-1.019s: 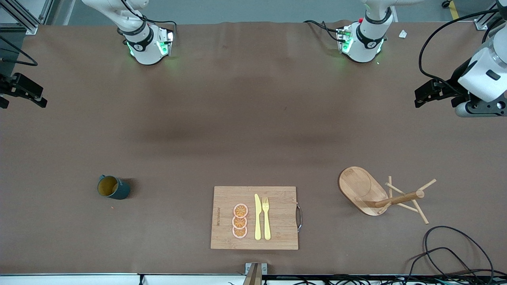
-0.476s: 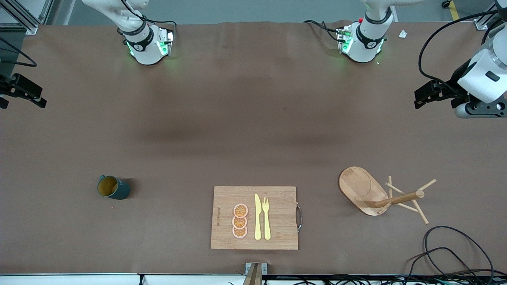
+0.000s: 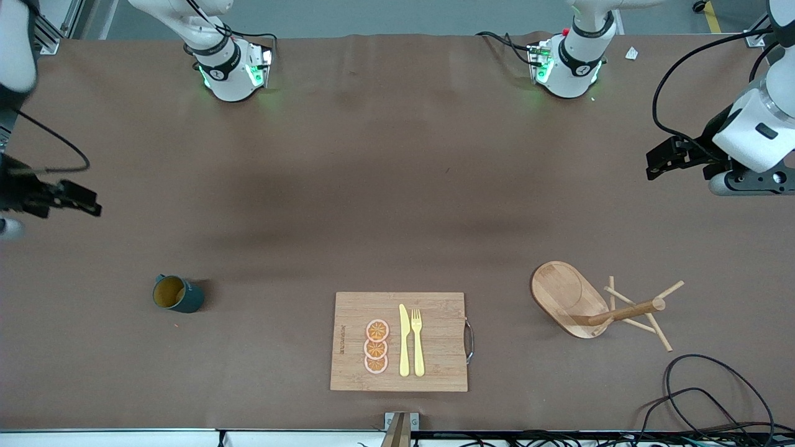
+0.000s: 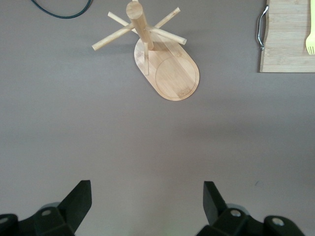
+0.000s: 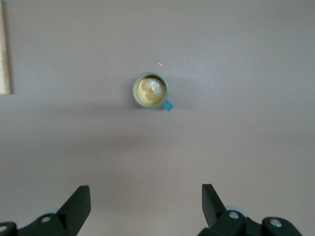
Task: Pass cup and hang on rack
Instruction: 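Lower the right gripper onto the teal mug rim and grasp it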
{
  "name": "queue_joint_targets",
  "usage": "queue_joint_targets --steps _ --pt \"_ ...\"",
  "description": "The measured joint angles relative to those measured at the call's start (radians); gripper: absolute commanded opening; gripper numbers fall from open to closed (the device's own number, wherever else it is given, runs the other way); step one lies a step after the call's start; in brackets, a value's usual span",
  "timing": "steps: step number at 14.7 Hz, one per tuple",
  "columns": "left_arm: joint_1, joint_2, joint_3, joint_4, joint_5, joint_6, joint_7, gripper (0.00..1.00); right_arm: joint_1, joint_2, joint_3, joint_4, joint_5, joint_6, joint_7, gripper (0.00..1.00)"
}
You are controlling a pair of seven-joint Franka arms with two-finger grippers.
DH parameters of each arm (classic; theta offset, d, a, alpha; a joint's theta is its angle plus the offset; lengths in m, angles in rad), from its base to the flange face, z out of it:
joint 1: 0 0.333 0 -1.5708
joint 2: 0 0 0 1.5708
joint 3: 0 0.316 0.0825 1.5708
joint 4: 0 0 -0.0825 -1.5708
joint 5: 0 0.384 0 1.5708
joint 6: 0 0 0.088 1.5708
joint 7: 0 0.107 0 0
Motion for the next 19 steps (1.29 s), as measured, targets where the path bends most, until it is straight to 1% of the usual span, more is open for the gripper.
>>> queue_joint_targets --steps 4,7,12,16,17,18,19 --pt "-0.008 0.004 -0.001 0.000 0.000 0.002 0.000 1.00 0.006 0.156 0.004 -0.004 0.000 0.131 0.000 1.00" --pt "-0.014 0.015 -0.001 0.000 0.000 0.016 0.000 1.00 0.018 0.246 0.009 -0.003 0.001 0.232 0.009 1.00" --pt "-0.052 0.043 -0.002 0.000 0.000 0.063 -0.003 1.00 0.055 0.359 0.011 -0.003 0.001 0.361 0.079 1.00" --pt "-0.054 0.044 -0.002 0.001 0.000 0.070 -0.003 1.00 0.069 0.427 0.011 -0.003 0.001 0.404 0.106 0.99" --pt "-0.059 0.044 -0.002 0.001 0.000 0.070 -0.003 1.00 0.069 0.441 0.010 -0.003 0.001 0.405 0.107 0.97" --pt "-0.066 0.045 -0.002 0.001 0.000 0.070 -0.003 1.00 0.069 0.452 0.010 -0.003 0.001 0.406 0.108 0.92" --pt "-0.072 0.047 -0.002 0.001 0.000 0.070 -0.003 1.00 0.069 0.461 0.010 -0.003 0.001 0.407 0.109 0.79"
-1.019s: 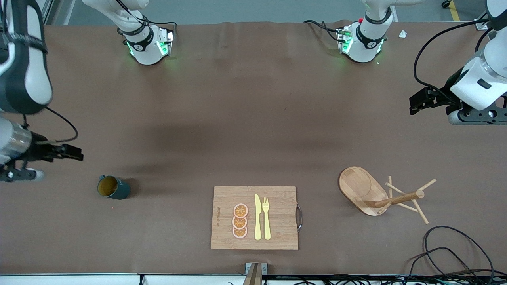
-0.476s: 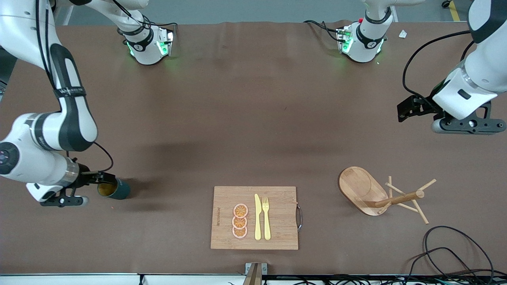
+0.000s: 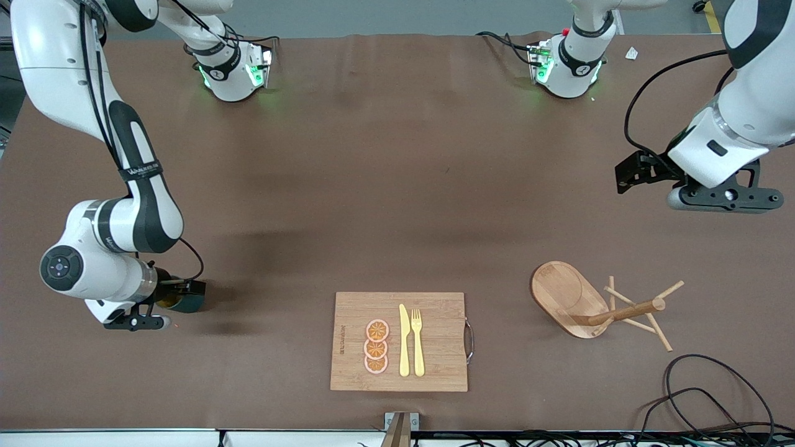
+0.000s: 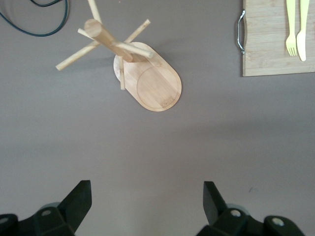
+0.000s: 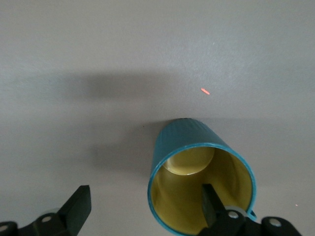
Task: Pass cup and hang on rack
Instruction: 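Lower the right gripper onto the teal mug rim and grasp it, then lift the teal mug with the right gripper toward the left gripper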
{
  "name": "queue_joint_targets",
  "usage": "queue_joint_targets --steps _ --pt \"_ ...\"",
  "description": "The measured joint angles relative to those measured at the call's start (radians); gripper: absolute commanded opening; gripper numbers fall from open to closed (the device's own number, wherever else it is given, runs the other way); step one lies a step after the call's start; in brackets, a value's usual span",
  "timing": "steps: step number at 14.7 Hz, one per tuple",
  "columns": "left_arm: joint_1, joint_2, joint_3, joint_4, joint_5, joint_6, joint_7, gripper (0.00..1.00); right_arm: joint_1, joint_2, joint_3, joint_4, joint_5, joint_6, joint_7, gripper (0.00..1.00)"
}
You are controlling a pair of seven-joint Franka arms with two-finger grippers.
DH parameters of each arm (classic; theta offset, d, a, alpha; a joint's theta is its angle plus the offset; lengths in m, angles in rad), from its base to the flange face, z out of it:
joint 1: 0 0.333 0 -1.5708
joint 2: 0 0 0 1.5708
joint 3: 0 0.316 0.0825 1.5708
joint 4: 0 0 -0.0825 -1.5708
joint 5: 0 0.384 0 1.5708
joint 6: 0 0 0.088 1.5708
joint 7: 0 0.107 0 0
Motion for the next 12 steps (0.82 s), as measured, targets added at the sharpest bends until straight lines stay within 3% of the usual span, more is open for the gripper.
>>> queue_joint_targets --steps 2,3,9,12 --pt "-0.005 0.003 0.000 0.000 0.000 0.000 0.000 1.00 0.000 0.012 0.000 0.000 0.000 0.000 0.000 0.47" --pt "-0.004 0.004 0.001 0.000 0.000 0.000 0.000 1.00 0.000 0.015 -0.001 0.000 0.000 0.000 0.000 0.39" --pt "0.001 0.004 0.003 0.002 0.000 0.001 0.000 1.00 0.000 0.017 -0.002 0.000 0.000 0.000 -0.002 0.11" --pt "-0.001 0.004 0.003 0.003 0.000 0.001 0.000 1.00 0.000 0.017 -0.003 0.003 0.000 0.001 -0.023 0.05"
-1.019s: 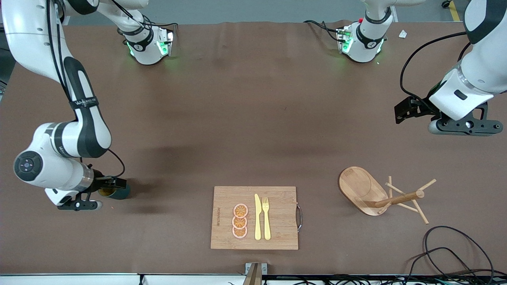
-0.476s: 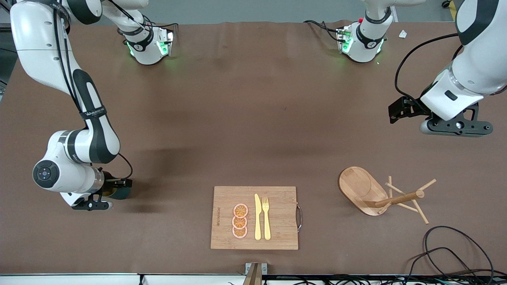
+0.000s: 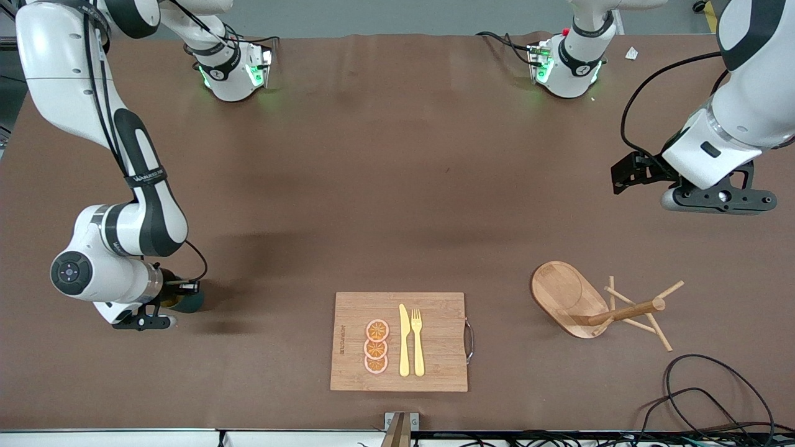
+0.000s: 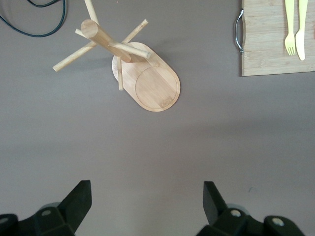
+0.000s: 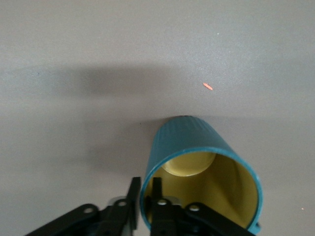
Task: Pass cup and hang on rack
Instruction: 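Lift the teal mug with the right gripper toward the left gripper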
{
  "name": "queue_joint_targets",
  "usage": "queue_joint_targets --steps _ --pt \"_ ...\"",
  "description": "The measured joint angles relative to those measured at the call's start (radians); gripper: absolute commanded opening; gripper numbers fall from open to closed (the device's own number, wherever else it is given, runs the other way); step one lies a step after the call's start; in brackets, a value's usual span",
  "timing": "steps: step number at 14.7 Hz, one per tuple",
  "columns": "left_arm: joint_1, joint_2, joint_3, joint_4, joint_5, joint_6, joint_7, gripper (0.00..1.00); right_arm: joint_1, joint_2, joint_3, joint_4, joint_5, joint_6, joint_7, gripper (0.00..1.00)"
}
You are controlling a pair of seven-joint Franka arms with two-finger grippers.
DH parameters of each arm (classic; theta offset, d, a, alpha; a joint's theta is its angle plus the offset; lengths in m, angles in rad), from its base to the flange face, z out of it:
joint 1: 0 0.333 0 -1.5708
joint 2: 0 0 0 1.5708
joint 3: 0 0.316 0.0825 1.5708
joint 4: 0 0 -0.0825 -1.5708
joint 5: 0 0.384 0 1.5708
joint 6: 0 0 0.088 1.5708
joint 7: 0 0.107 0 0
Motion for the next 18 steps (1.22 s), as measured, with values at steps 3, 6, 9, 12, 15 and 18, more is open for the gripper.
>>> queue_joint_targets --steps 3,6,9,12,15,18 --pt "0.004 0.000 0.001 0.001 0.000 0.000 0.000 1.00 0.007 -0.004 0.005 0.010 -0.001 0.000 -0.014 0.02" --pt "0.005 0.000 0.002 0.001 0.000 0.000 0.000 1.00 0.050 -0.025 0.009 0.025 0.000 -0.025 -0.017 0.02" --pt "0.004 0.000 0.002 0.001 0.000 0.000 0.000 1.00 0.106 -0.074 0.021 0.037 0.016 -0.125 -0.001 0.01" --pt "0.003 0.000 0.001 0.001 0.000 0.000 0.000 1.00 0.174 -0.129 0.036 0.045 0.042 -0.173 0.076 0.01" --pt "0.003 0.000 0.001 0.001 0.000 0.000 0.000 1.00 0.255 -0.168 0.067 0.046 0.080 -0.231 0.229 0.01" --pt "0.005 0.000 0.002 0.001 0.000 0.000 0.000 1.00 0.353 -0.188 0.099 0.062 0.109 -0.245 0.405 0.01"
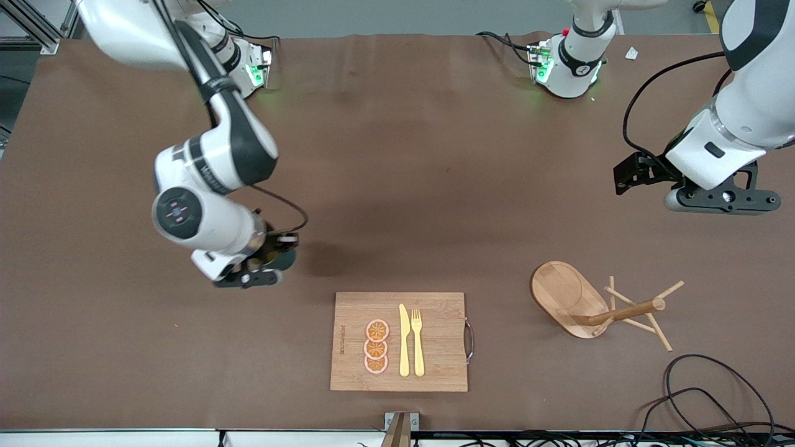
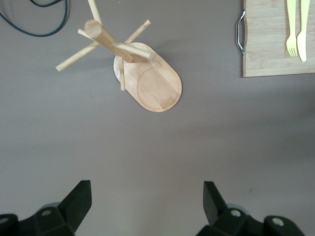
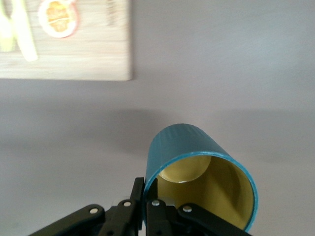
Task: Pass cup and hang on rack
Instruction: 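Lift the teal mug with the right gripper toward the left gripper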
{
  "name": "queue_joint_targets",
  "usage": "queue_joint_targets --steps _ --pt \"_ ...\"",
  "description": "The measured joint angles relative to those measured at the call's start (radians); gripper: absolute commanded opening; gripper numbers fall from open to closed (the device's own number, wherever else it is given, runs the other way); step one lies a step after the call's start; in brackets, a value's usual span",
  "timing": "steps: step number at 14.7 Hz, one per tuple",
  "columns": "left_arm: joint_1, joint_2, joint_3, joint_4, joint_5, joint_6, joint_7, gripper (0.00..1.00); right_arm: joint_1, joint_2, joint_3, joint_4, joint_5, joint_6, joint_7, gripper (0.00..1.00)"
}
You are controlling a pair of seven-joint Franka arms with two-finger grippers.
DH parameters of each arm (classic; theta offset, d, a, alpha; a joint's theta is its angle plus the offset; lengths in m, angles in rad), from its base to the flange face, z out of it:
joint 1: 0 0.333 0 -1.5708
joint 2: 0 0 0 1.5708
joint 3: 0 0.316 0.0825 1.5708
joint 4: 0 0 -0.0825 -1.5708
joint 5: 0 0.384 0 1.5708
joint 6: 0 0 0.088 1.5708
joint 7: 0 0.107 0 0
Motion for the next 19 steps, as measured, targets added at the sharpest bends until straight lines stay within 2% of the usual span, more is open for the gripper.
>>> queue_joint_targets --steps 3,6,8,10,14,19 --pt "0.002 0.000 0.001 0.000 0.000 0.000 0.000 1.00 0.136 0.000 0.008 0.027 0.005 0.028 0.161 0.00" --pt "0.002 0.001 0.001 0.000 0.003 0.000 0.000 1.00 0.289 0.030 0.009 0.033 0.007 0.189 0.300 0.00" --pt "-0.003 0.004 0.000 0.000 0.034 0.000 0.000 1.00 0.378 0.094 0.008 0.041 0.006 0.333 0.368 0.00" --pt "-0.007 0.011 -0.001 0.000 0.048 0.001 0.000 1.00 0.448 0.186 0.002 0.092 0.005 0.416 0.400 0.00" --pt "-0.024 0.023 -0.003 0.000 0.049 0.014 -0.007 1.00 0.520 0.368 -0.045 0.281 0.004 0.450 0.416 0.00" --pt "-0.057 0.045 -0.004 0.000 0.051 0.015 -0.150 1.00 0.540 0.447 -0.061 0.345 0.004 0.486 0.416 0.03"
